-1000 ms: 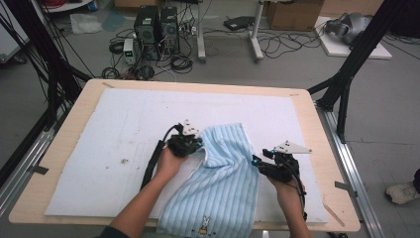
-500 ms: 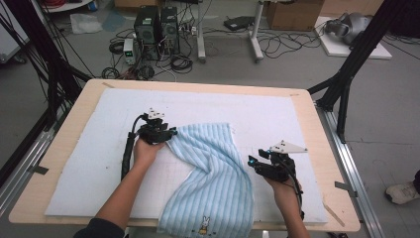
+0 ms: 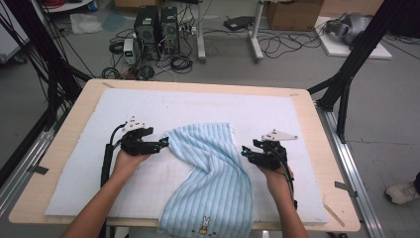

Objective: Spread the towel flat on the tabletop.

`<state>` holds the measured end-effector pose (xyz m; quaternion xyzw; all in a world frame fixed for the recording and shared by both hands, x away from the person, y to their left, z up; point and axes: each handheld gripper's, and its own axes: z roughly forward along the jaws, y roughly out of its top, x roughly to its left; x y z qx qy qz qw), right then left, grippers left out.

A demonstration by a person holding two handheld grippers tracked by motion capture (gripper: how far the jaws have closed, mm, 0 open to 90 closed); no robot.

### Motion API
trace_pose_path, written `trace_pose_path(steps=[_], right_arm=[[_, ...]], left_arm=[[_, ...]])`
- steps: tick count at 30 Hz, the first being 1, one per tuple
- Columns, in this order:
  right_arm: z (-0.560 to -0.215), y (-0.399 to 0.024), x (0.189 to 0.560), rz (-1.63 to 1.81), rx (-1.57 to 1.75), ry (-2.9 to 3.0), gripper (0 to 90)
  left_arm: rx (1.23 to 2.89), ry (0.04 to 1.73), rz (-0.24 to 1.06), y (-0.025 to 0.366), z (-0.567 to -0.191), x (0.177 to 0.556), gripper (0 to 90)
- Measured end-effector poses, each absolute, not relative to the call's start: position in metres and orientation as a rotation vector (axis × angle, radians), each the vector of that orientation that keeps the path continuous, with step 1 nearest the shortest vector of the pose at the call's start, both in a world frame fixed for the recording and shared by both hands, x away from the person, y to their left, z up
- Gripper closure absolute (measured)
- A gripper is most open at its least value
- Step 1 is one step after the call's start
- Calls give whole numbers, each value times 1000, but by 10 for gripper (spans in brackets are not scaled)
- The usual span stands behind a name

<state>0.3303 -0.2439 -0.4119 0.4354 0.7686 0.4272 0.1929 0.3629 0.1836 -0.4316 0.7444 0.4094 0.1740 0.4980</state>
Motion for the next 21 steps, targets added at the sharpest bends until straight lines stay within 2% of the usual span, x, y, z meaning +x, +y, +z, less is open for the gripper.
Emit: trace_pose_path(steps=[10, 21], right_arm=[[-410, -215, 382, 1166, 1246, 2212, 436], [-423, -187, 416, 1105, 1260, 2264, 432]], left_arm=[[1752, 973, 413, 196, -432, 356, 204], [1715, 982, 422, 204, -434, 353, 205]])
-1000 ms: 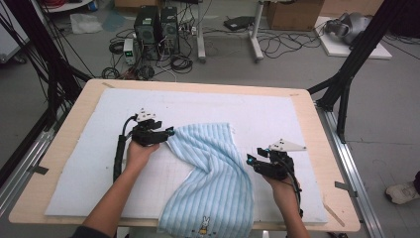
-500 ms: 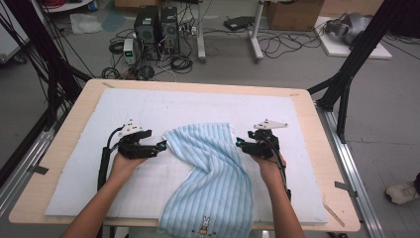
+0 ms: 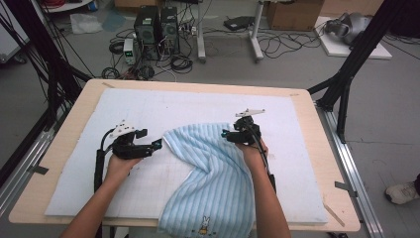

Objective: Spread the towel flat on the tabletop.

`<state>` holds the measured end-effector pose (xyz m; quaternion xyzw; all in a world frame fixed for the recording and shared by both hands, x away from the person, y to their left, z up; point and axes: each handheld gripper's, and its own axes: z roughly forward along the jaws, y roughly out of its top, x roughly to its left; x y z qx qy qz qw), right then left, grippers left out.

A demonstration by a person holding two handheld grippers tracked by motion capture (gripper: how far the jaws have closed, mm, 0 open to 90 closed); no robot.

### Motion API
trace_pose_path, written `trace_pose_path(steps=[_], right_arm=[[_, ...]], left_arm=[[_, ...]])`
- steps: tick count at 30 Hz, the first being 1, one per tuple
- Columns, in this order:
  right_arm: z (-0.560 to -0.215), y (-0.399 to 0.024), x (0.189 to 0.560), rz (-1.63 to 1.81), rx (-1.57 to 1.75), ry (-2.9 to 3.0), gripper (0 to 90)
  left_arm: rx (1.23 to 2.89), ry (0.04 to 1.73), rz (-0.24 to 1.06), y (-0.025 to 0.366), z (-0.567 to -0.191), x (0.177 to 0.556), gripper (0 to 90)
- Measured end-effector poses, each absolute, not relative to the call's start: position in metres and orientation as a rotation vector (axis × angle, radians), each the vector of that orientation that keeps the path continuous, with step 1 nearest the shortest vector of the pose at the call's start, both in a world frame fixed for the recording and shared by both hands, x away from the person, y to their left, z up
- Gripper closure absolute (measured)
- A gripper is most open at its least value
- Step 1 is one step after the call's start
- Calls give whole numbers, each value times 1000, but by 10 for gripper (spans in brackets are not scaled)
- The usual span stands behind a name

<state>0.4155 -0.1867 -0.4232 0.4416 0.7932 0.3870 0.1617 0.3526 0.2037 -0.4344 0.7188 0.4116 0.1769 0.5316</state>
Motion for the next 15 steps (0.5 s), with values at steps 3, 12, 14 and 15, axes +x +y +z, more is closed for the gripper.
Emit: trace_pose_path(steps=[3, 12, 14, 15], right_arm=[[-430, -183, 422, 1073, 1283, 2278, 434], [-440, -175, 427, 955, 1237, 2348, 854], [-438, -172, 429, 910, 1205, 2346, 861], [-438, -171, 431, 879, 1209, 2328, 863]], left_arm=[[1719, 984, 419, 204, -436, 353, 205], [1721, 990, 418, 205, -437, 353, 208], [1718, 998, 417, 204, -437, 353, 209], [1721, 1000, 414, 204, -438, 353, 210]])
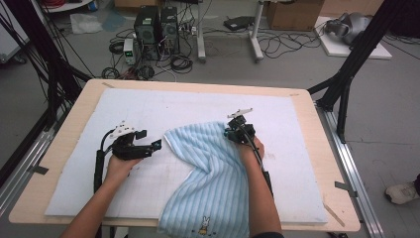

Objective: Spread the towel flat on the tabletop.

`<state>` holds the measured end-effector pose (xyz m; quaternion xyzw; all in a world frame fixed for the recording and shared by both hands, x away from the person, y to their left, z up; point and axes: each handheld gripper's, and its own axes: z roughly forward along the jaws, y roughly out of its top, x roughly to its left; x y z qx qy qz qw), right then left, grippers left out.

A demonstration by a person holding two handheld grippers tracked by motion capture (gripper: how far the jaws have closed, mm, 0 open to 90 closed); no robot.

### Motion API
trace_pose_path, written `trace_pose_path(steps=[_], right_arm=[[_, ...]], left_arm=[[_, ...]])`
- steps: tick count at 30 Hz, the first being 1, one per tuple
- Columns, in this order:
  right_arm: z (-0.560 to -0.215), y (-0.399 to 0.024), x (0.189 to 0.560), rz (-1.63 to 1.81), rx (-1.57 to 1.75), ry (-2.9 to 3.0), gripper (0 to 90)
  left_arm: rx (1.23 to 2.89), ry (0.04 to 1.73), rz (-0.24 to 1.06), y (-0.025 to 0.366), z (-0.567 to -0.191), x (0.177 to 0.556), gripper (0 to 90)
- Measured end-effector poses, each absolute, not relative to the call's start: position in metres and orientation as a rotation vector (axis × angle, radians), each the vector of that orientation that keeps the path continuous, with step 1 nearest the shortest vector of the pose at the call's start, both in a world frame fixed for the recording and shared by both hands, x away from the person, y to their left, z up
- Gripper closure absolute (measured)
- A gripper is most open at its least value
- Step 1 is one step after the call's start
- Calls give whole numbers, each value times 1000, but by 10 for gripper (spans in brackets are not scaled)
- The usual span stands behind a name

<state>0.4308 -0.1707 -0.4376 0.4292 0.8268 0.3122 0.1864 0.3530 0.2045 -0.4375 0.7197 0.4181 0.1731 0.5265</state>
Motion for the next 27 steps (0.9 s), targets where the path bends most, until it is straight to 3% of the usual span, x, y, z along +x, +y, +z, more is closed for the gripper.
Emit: trace_pose_path(steps=[8, 13, 18, 27], right_arm=[[-429, -199, 450, 718, 1448, 1952, 845], [-425, -215, 447, 895, 1499, 1937, 580], [-409, -227, 430, 1045, 1460, 1932, 475], [-401, -247, 378, 1095, 1302, 2002, 531]], left_arm=[[1733, 1011, 410, 205, -441, 354, 219], [1733, 1002, 402, 204, -442, 353, 221], [1734, 987, 409, 203, -440, 351, 221], [1761, 993, 415, 200, -443, 351, 265]])
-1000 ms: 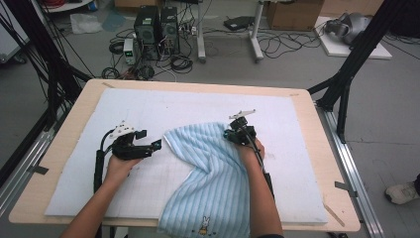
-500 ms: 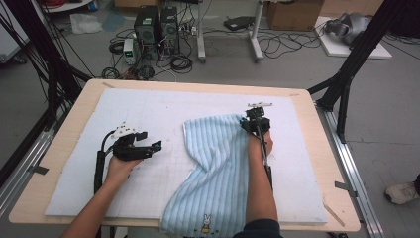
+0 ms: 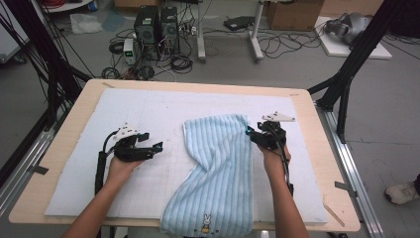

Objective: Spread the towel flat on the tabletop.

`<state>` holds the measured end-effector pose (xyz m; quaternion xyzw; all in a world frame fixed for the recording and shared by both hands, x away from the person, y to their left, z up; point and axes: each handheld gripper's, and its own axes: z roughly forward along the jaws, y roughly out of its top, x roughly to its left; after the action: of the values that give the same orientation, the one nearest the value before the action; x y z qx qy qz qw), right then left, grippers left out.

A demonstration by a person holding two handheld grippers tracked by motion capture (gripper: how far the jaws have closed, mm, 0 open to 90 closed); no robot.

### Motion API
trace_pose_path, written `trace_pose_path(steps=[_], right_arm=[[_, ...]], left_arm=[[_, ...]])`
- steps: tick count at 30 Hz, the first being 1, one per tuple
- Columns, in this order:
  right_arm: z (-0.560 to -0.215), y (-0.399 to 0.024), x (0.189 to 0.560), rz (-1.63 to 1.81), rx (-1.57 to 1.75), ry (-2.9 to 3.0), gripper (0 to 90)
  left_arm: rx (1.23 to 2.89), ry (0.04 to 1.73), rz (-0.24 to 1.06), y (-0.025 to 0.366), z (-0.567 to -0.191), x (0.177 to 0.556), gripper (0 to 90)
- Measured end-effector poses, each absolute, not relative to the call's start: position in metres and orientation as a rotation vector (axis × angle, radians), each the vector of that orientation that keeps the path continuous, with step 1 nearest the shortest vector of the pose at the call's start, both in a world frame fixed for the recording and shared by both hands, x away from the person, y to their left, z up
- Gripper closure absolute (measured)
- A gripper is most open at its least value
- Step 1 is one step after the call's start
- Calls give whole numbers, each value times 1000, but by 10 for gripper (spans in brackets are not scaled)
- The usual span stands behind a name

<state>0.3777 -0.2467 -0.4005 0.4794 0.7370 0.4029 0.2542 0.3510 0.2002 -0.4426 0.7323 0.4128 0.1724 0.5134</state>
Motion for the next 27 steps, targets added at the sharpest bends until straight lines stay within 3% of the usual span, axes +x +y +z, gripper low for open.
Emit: trace_pose_path(steps=[2, 6, 9, 13, 21, 27], right_arm=[[-403, -250, 367, 1099, 1300, 2039, 531], [-408, -253, 344, 1106, 1246, 2071, 539], [-411, -254, 330, 1114, 1208, 2083, 543], [-411, -258, 324, 1121, 1203, 2095, 543], [-411, -263, 324, 1149, 1210, 2098, 537], [-407, -268, 322, 1200, 1220, 2074, 526]], left_arm=[[1762, 986, 401, 200, -443, 351, 285], [1765, 954, 359, 198, -443, 352, 413], [1754, 952, 328, 193, -441, 355, 432], [1732, 963, 322, 187, -437, 361, 428], [1731, 984, 260, 160, -426, 391, 316], [1762, 1019, 242, 136, -434, 408, 328]])
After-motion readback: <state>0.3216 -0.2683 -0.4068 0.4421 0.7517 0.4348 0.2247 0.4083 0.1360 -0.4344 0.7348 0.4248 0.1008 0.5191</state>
